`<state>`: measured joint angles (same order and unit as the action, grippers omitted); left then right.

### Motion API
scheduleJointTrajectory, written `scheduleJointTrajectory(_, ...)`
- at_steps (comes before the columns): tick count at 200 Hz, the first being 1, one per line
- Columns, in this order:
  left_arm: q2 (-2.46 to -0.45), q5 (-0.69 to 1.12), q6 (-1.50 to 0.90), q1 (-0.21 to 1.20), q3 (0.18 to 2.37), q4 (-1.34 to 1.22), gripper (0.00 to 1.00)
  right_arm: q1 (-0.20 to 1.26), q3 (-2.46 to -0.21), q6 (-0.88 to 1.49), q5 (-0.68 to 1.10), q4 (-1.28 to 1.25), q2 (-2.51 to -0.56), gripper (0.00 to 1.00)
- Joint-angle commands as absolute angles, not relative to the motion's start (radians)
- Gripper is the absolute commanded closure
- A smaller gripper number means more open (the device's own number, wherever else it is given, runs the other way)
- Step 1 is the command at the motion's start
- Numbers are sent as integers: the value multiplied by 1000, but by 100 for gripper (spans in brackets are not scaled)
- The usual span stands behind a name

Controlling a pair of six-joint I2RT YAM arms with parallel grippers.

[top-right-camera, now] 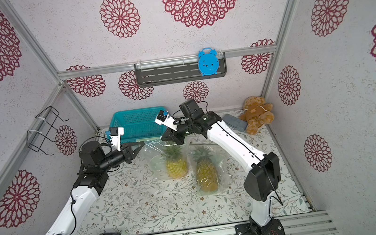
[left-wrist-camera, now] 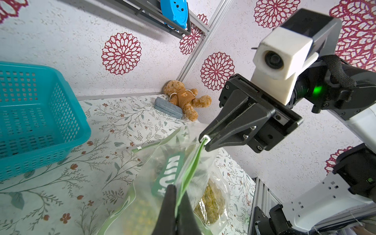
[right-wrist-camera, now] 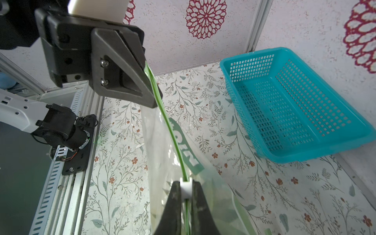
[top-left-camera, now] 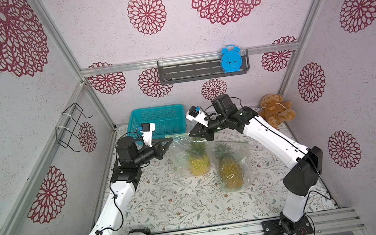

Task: Open the zip-top bag and take out the pineapple
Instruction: Unzip the zipper on the zipper food storage bag.

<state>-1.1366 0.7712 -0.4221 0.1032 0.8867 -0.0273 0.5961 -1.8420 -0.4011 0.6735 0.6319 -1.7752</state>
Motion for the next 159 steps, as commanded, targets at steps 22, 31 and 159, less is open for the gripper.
scheduleJointTrajectory(22, -1093, 666, -428, 48, 878, -65, 100, 504, -1763, -410, 551, 640, -1661, 98)
scheduleJointTrajectory(31, -1093, 664, -426, 46, 877, -62, 100, 498, -1750, -410, 545, 640, -1650, 98)
scheduleJointTrajectory(159, -1069, 651, -414, 31, 867, -30, 100, 410, -1600, -410, 454, 644, -1530, 97)
